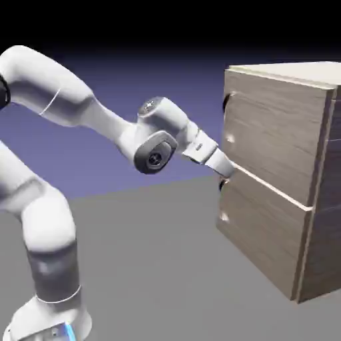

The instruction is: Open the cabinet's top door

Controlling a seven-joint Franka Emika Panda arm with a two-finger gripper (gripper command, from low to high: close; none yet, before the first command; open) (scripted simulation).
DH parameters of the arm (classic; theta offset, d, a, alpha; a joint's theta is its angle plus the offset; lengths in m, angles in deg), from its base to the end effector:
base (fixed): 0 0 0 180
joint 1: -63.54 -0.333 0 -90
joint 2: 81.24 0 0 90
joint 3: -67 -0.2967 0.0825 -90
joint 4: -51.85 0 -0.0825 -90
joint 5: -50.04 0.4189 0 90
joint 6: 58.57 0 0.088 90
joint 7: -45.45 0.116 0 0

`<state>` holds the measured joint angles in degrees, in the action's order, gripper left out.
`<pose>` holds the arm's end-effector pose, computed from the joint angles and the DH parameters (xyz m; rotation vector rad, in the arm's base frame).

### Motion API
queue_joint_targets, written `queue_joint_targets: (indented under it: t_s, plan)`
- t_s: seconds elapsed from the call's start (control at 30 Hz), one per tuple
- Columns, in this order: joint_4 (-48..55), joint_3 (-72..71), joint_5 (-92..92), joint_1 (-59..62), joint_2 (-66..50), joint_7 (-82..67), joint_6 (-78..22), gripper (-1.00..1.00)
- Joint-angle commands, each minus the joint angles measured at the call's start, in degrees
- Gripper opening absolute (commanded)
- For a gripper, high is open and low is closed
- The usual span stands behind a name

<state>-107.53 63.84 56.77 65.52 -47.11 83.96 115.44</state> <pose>0.4366 -0.0007 0.4397 -2.4270 0.9670 -1.0998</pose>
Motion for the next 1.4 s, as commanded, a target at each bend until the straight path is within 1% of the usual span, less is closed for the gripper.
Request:
queue_joint_targets:
  t_s: [0.0,1.37]
  plan:
    - [0.6,-1.2,2.5,1.0,0.5,-1.5,0.0,0.0]
    - [25.1,-49.2,104.7,41.5,23.0,-61.4,0.1,0.0]
